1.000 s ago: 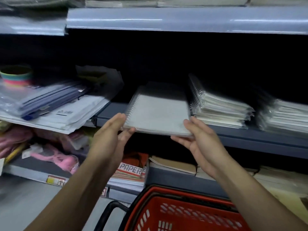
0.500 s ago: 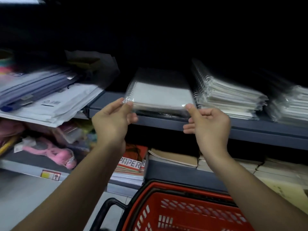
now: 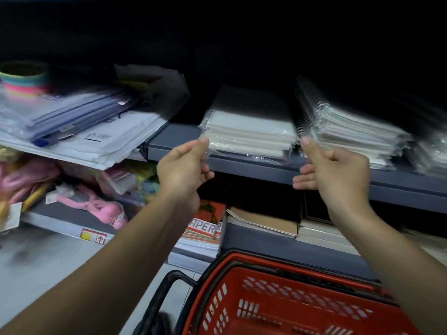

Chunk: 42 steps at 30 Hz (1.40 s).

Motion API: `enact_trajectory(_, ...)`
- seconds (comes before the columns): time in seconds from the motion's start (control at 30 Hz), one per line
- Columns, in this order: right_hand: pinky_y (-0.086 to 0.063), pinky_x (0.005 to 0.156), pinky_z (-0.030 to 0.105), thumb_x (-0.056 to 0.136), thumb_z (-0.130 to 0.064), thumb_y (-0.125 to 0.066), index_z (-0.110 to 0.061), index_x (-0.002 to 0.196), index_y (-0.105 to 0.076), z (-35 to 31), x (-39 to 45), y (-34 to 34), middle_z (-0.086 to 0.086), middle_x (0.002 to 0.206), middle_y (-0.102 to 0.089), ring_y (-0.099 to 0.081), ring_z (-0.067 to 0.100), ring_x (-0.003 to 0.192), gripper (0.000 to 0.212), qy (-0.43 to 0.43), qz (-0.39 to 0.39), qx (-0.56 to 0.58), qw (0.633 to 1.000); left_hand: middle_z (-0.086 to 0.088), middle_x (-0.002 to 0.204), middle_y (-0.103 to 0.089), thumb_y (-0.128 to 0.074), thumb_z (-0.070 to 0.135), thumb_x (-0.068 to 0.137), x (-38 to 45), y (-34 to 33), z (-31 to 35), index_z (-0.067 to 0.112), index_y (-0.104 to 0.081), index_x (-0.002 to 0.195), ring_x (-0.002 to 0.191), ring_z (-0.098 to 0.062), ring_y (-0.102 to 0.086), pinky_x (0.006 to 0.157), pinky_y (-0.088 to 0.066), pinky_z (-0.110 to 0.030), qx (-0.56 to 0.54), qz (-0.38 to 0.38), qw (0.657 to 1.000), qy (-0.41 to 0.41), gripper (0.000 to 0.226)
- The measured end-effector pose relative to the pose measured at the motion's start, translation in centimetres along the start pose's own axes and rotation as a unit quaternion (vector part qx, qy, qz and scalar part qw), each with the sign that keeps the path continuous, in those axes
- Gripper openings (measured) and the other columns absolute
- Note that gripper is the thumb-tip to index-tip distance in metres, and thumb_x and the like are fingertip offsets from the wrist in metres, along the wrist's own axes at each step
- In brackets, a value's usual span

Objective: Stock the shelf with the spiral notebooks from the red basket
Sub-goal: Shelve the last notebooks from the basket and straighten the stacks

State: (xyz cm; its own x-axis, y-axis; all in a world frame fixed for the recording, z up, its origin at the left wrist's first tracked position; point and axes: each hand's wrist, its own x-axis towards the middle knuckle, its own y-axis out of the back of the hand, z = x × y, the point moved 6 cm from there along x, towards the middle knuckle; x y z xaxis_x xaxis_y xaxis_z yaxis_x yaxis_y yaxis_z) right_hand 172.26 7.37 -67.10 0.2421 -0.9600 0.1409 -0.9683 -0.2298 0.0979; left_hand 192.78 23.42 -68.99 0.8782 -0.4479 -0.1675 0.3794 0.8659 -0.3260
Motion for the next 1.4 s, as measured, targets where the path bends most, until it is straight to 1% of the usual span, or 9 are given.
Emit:
enact_trajectory(0.2, -0.064, 0.057, 0.041, 0.088, -0.047, -0.072, 0.001, 0.082, -0.067, 0.2, -4.8, 4.9, 0.017, 0.068, -0.072, -0.073, 0.031, 0.053, 0.048, -0.036, -0.081, -0.07, 0.994, -0.003, 0.084, -0.063, -0.075, 0.024, 0.088, -6.9, 1.5, -0.2, 0.015, -0.071, 0.099, 0.056, -0.009, -0.051, 0.057, -0.051, -0.025, 0.066, -0.062, 0.996, 0.02, 0.015)
enact_trajectory(0.37, -0.063, 0.061, 0.052, 0.088, -0.044, -0.07, -0.001, 0.074, -0.067, 8.7, -11.9, 9.8, 0.012, 0.061, -0.071, -0.071, 0.03, 0.051, 0.046, -0.15, -0.14, -0.166, 0.964, -0.006, 0.069, -0.062, -0.071, 0.012, 0.09, -13.5, 4.6, -8.0, 0.007, -0.073, 0.089, 0.059, -0.016, -0.053, 0.053, -0.048, -0.022, 0.207, -0.106, 0.97, 0.076, 0.005)
enact_trajectory(0.47, -0.062, 0.061, 0.054, 0.089, -0.036, -0.071, -0.001, 0.078, -0.066, 15.5, -17.4, 11.4, 0.013, 0.061, -0.068, -0.066, 0.027, 0.047, 0.037, -0.263, -0.158, -0.181, 0.934, -0.013, 0.082, -0.065, -0.07, 0.004, 0.089, -14.3, 6.7, -14.1, -0.004, -0.073, 0.097, 0.071, -0.021, -0.058, 0.07, -0.05, -0.03, 0.291, -0.104, 0.943, 0.121, 0.011)
enact_trajectory(0.6, -0.056, 0.067, 0.041, 0.092, -0.036, -0.069, -0.012, 0.083, -0.066, 21.3, -22.7, 11.0, 0.011, 0.069, -0.068, -0.062, 0.024, 0.059, 0.025, -0.387, -0.196, -0.196, 0.879, -0.023, 0.094, -0.07, -0.056, 0.001, 0.09, -14.2, 8.5, -20.2, -0.003, -0.071, 0.098, 0.091, -0.034, -0.067, 0.08, -0.05, -0.034, 0.511, -0.189, 0.834, 0.086, 0.017)
enact_trajectory(0.73, -0.057, 0.082, 0.041, 0.091, -0.055, -0.062, -0.015, 0.091, -0.071, 22.6, -23.6, 8.9, 0.003, 0.078, -0.074, -0.07, 0.022, 0.076, 0.041, -0.383, -0.268, -0.276, 0.84, -0.015, 0.118, -0.07, -0.05, 0.009, 0.095, -14.8, 9.3, -23.6, 0.004, -0.065, 0.12, 0.111, -0.029, -0.066, 0.094, -0.049, -0.026, 0.617, -0.27, 0.735, 0.081, 0.03)
enact_trajectory(0.87, -0.051, 0.1, 0.039, 0.094, -0.05, -0.062, -0.008, 0.125, -0.064, 24.6, -23.6, 9.1, 0.009, 0.116, -0.07, -0.068, 0.023, 0.101, 0.053, -0.429, -0.264, -0.304, 0.809, -0.015, 0.114, -0.071, -0.051, 0.02, 0.096, -14.7, 11.2, -25.4, 0.008, -0.064, 0.115, 0.103, -0.029, -0.069, 0.081, -0.054, -0.026, 0.697, -0.296, 0.644, 0.109, 0.025)
enact_trajectory(1.1, -0.051, 0.096, 0.035, 0.091, -0.045, -0.069, -0.025, 0.079, -0.045, 25.8, -25.3, 9.3, -0.007, 0.08, -0.054, -0.058, 0.015, 0.083, 0.033, -0.52, -0.252, -0.212, 0.788, 0.0, 0.087, -0.067, -0.053, 0.009, 0.093, -14.4, 10.8, -25.9, 0.004, -0.069, 0.108, 0.074, -0.007, -0.065, 0.054, -0.049, -0.01, 0.666, -0.323, 0.651, 0.171, 0.023)
enact_trajectory(1.27, -0.047, 0.053, 0.022, 0.085, -0.038, -0.078, -0.005, 0.088, -0.069, 25.6, -26.1, 9.1, 0.013, 0.097, -0.075, -0.067, 0.018, 0.08, 0.034, -0.523, -0.255, -0.21, 0.786, -0.006, 0.109, -0.063, -0.05, 0.01, 0.095, -15.0, 10.9, -25.9, 0.005, -0.056, 0.127, 0.085, -0.011, -0.062, 0.057, -0.045, -0.014, 0.669, -0.317, 0.645, 0.189, 0.032)
enact_trajectory(1.4, -0.059, 0.078, 0.038, 0.079, -0.03, -0.083, -0.005, 0.087, -0.072, 26.4, -26.9, 9.6, 0.02, 0.099, -0.076, -0.073, 0.033, 0.093, 0.029, -0.545, -0.178, -0.186, 0.798, 0.001, 0.093, -0.064, -0.052, 0.009, 0.093, -15.3, 10.9, -25.2, 0.009, -0.055, 0.124, 0.074, -0.009, -0.063, 0.049, -0.043, -0.013, 0.651, -0.3, 0.672, 0.188, 0.032)
